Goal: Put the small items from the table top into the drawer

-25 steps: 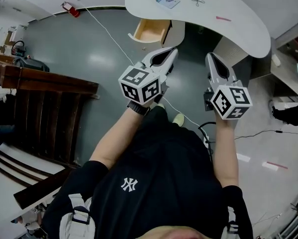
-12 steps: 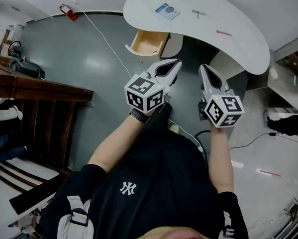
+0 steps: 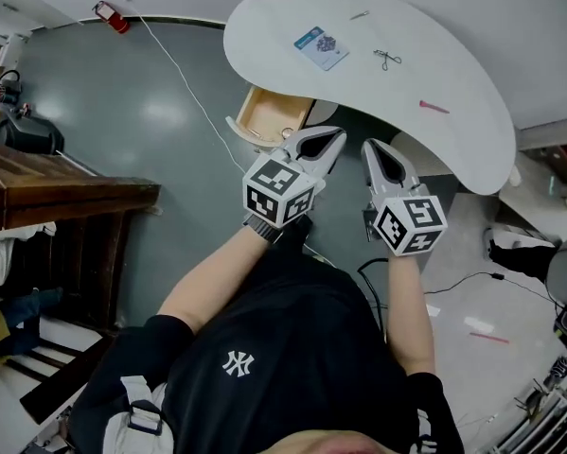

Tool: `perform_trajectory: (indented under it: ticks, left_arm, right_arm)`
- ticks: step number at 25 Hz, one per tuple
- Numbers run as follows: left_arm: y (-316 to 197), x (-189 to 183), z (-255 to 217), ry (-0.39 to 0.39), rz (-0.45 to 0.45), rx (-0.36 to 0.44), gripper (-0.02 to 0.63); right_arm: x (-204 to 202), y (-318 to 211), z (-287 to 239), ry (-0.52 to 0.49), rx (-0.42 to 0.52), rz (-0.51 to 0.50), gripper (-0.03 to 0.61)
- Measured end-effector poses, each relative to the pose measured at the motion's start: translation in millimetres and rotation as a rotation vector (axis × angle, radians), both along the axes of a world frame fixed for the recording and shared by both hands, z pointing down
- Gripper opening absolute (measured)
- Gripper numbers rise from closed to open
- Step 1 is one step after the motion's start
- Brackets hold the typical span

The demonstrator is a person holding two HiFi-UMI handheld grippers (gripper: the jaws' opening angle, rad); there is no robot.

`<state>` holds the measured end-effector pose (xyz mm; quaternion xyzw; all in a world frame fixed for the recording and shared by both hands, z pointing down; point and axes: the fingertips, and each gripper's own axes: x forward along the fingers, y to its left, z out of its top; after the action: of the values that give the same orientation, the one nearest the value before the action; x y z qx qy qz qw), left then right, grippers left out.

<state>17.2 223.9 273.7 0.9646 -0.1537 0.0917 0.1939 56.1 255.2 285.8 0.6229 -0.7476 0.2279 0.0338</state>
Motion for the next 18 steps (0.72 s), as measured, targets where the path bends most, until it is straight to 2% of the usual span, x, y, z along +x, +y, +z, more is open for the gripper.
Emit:
perform_trajectory:
  ticks: [5, 8, 14, 18]
  left_arm:
    - [-56.5, 11.0, 18.2, -0.012, 0.006, -0.029, 0.0]
    - [-79.3, 15.0, 25.0, -0.009, -0.008, -0.05, 0.0]
    - [-122.2, 30.1, 38.3, -0.006, -0.044, -0.036, 0.0]
    - [-152.1, 45.1, 56.5, -0.011, -0.08, -0.06, 0.0]
  right_arm:
    - [18.3, -61.1, 22.8, -0.1, -0.055, 0.034, 0.049]
    - [25.9, -84.1, 32.4, -0.126, -0.082, 0.045, 0.058]
    - [46.0, -135.0, 55.3, -0.07, -0.126, 0.039, 0.072]
    - [64.4, -176.2, 91.1, -0.05, -0.184, 0.015, 0.091]
